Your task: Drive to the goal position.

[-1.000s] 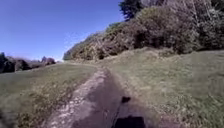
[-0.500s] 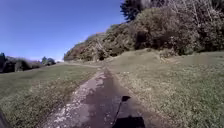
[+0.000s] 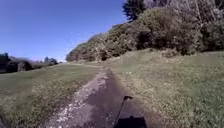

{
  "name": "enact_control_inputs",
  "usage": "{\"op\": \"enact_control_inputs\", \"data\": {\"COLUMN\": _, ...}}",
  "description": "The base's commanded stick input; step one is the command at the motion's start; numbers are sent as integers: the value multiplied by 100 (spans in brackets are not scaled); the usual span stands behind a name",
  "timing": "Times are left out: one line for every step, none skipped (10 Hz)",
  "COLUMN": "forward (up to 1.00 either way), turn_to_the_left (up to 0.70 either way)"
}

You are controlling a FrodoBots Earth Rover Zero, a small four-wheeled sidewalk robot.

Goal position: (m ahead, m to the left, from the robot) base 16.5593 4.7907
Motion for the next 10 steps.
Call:
{"op": "enact_control_inputs", "data": {"forward": 0, "turn_to_the_left": 28}}
{"op": "enact_control_inputs", "data": {"forward": 0, "turn_to_the_left": 0}}
{"op": "enact_control_inputs", "data": {"forward": 0, "turn_to_the_left": 0}}
{"op": "enact_control_inputs", "data": {"forward": 0, "turn_to_the_left": 0}}
{"op": "enact_control_inputs", "data": {"forward": 0, "turn_to_the_left": 0}}
{"op": "enact_control_inputs", "data": {"forward": 0, "turn_to_the_left": 0}}
{"op": "enact_control_inputs", "data": {"forward": 0, "turn_to_the_left": 0}}
{"op": "enact_control_inputs", "data": {"forward": 0, "turn_to_the_left": 0}}
{"op": "enact_control_inputs", "data": {"forward": 0, "turn_to_the_left": 0}}
{"op": "enact_control_inputs", "data": {"forward": 0, "turn_to_the_left": 0}}
